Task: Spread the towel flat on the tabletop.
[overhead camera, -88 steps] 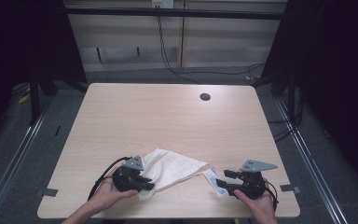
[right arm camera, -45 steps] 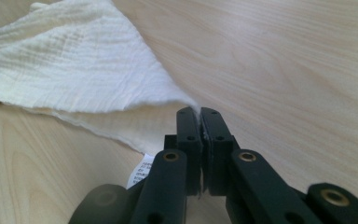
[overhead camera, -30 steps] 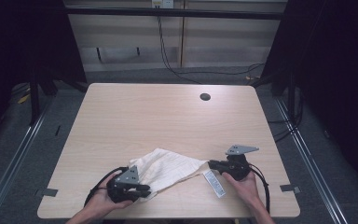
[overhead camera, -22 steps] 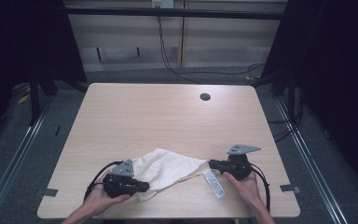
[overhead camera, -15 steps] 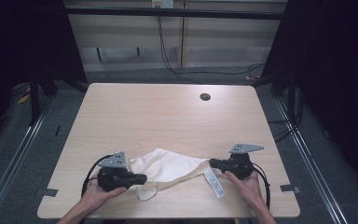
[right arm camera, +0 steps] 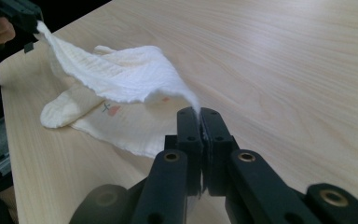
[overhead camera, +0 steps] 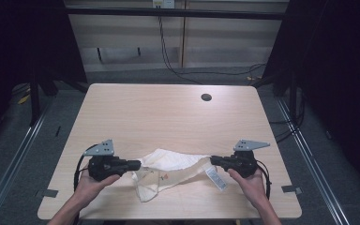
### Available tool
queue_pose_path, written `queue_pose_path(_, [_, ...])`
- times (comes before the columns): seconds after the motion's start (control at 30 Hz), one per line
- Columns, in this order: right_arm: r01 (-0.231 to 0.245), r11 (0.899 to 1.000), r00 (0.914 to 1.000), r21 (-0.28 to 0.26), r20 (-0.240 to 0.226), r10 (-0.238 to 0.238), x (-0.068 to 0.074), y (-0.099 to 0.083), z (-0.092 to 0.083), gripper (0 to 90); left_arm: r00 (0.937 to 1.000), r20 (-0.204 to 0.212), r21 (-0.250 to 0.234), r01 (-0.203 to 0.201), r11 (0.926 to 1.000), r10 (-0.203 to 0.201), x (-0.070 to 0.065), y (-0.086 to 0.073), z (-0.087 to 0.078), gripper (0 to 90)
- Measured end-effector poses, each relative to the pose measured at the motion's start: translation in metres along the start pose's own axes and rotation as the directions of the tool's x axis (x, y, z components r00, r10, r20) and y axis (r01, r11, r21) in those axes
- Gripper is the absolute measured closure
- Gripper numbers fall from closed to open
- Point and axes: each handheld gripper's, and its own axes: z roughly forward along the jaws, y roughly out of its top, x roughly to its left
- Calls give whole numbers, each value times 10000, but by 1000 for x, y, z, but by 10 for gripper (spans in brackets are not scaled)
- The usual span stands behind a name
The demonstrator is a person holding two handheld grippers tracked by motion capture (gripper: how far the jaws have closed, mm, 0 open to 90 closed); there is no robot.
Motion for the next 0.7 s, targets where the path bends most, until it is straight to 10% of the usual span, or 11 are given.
queue_pose_path(0.7, [1342, 9857, 9909, -1021, 111, -1338, 21, 83, -37, 879, 9987, -463, -1451, -277, 9890, 212, 0, 37, -37, 866])
